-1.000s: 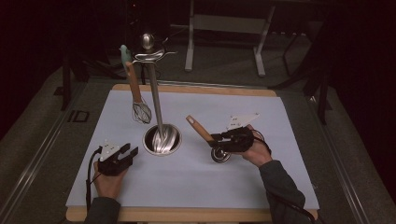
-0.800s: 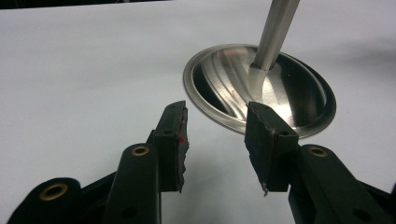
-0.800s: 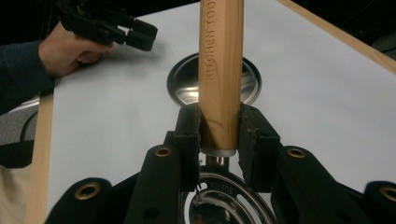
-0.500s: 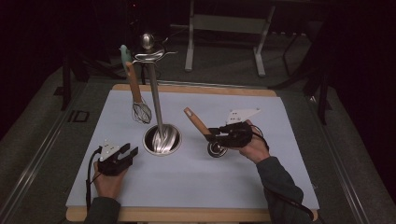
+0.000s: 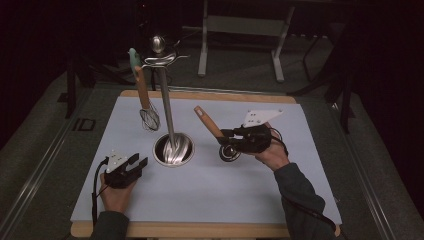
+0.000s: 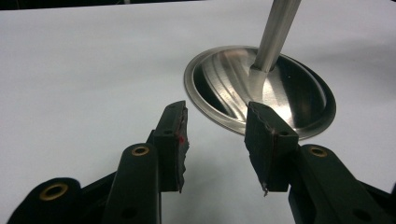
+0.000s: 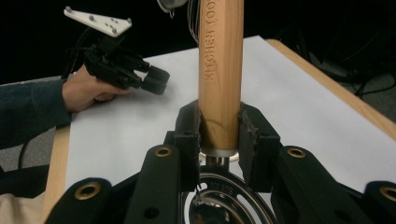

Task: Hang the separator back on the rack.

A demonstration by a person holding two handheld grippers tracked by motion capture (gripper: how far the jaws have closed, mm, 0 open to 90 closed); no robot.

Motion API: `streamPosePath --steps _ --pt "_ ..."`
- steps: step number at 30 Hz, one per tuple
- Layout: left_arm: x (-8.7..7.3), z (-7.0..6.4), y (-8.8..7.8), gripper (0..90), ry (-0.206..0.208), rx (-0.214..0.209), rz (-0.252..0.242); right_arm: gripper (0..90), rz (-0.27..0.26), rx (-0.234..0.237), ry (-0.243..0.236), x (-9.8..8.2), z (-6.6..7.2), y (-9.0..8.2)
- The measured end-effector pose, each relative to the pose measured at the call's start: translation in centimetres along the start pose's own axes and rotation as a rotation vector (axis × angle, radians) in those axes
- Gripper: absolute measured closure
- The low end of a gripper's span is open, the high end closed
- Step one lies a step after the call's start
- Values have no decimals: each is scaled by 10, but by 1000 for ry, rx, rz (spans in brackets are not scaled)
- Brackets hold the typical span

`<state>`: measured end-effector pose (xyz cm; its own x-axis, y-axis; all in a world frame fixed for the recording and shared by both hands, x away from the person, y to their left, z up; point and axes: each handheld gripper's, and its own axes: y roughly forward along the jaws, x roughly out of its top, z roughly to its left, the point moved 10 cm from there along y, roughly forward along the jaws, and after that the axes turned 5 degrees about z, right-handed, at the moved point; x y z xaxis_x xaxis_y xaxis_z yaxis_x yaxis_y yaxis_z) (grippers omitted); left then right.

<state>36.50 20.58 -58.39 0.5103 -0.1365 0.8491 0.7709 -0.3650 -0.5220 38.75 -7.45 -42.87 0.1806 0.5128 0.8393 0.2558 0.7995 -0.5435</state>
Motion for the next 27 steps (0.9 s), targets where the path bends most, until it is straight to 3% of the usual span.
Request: streamPosePath --steps 16,27 --pt "0 0 0 593 1 1 0 708 -47 -6 -69 29 11 -10" --pt "0 0 0 593 0 0 1 707 -65 -5 -85 42 13 -12"
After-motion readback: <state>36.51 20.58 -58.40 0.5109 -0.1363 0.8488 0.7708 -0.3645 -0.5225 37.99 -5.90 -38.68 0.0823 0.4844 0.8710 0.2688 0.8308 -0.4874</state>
